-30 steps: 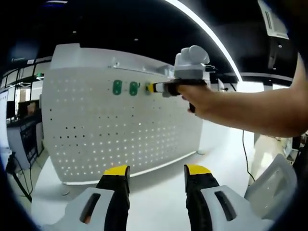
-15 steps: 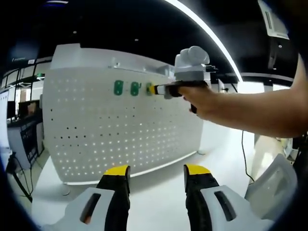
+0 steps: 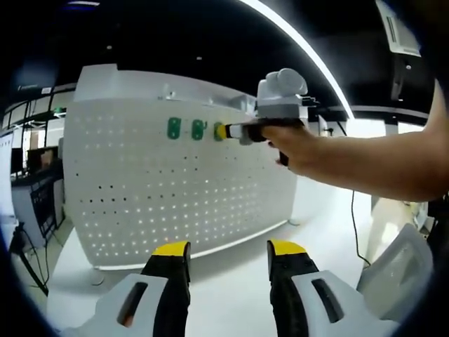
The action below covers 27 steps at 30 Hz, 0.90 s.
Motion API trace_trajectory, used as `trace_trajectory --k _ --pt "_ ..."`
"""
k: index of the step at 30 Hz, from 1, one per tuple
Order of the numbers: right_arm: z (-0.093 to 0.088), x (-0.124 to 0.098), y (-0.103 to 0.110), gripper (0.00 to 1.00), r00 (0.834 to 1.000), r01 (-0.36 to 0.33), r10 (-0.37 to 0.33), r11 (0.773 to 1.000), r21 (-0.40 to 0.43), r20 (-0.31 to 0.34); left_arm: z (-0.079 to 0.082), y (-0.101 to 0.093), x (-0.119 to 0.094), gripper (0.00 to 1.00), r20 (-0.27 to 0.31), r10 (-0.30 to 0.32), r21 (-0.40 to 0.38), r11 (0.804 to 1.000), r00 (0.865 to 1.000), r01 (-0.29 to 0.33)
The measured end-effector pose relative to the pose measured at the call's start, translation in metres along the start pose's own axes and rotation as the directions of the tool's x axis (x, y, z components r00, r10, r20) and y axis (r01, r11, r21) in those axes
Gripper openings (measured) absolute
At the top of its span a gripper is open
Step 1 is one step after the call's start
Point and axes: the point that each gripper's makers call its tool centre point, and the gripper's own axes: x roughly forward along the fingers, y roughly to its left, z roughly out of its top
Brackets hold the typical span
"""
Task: Insert the hook assembly into the mounting plate slot until the hook locks in place.
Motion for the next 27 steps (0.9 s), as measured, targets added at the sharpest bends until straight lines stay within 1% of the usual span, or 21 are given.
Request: trace_trajectory --k 4,8,12,15,22,27 --pt "-0.003 -0.004 -0.002 0.12 1.0 -0.006 0.006 1.0 0.012 -0.002 0.0 -0.002 0.001 0.45 -0.006 -0.004 0.007 1.0 1.0 0.004" --pt "-0.005 -0.008 -0.007 0.2 1.0 -0.009 0.009 0.999 0.038 -0.003 0.0 -0.005 0.002 0.45 -0.012 -0.01 0.016 1.0 1.0 0.01" --pt "-0.001 -0.015 -0.012 0.29 1.0 -0.015 0.013 0.997 0.075 0.017 0.0 -0.008 0.003 0.45 -0.016 -0.015 0.022 1.0 1.0 0.015" --pt "-0.001 -0.02 -0.017 0.33 1.0 -0.014 0.012 0.996 0.09 0.024 -0.002 -0.011 0.004 0.45 -0.025 -0.02 0.028 0.999 0.999 0.021" --pt "-0.007 -0.032 -0.022 0.38 0.999 -0.024 0.022 0.996 0.086 0.026 0.0 -0.017 0.004 0.45 -0.029 -0.024 0.038 0.999 0.999 0.025" --pt "-0.014 -0.043 -0.027 0.38 0.999 -0.037 0.035 0.997 0.073 0.022 0.002 -0.021 0.004 0.45 -0.032 -0.023 0.047 0.999 0.999 0.025"
